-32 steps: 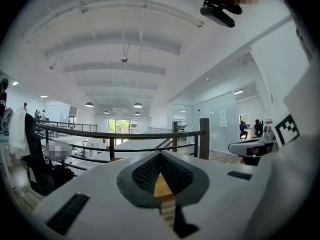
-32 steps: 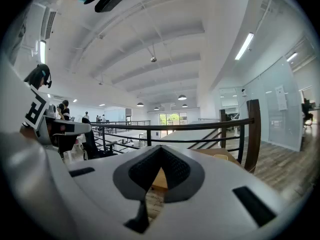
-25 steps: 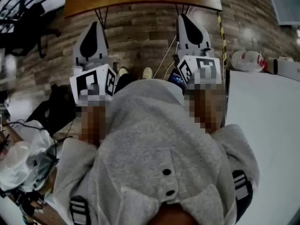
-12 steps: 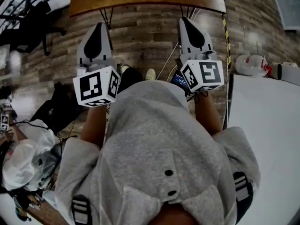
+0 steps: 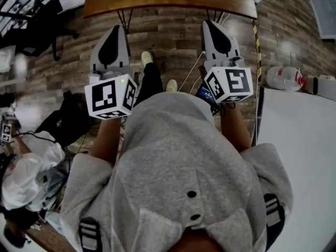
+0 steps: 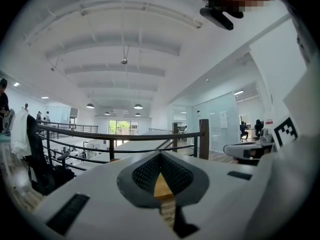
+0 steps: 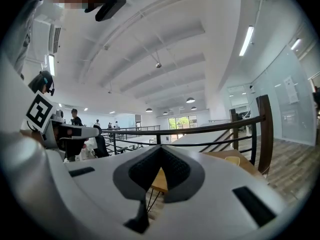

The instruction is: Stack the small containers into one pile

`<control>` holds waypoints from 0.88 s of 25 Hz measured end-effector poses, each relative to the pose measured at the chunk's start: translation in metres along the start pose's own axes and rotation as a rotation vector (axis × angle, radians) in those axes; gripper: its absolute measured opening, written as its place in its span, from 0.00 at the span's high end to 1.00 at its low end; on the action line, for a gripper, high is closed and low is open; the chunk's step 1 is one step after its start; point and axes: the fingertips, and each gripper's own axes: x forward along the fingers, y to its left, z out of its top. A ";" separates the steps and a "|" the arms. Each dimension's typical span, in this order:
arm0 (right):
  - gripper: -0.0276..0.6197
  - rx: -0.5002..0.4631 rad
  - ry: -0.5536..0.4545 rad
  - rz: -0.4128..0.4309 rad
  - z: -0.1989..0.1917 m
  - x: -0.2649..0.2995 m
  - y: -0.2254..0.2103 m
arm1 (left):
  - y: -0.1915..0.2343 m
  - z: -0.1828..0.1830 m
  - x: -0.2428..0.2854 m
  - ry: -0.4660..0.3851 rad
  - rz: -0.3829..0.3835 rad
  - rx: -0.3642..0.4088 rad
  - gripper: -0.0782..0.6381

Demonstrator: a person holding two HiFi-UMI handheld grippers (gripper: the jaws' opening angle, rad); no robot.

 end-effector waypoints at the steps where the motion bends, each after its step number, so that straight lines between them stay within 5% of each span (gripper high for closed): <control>1: 0.94 0.002 -0.001 0.002 0.000 0.000 0.001 | 0.000 0.000 0.000 -0.001 -0.004 0.002 0.88; 22: 0.94 -0.021 0.005 -0.004 -0.001 0.019 -0.016 | -0.003 0.004 0.021 -0.022 0.003 0.007 0.88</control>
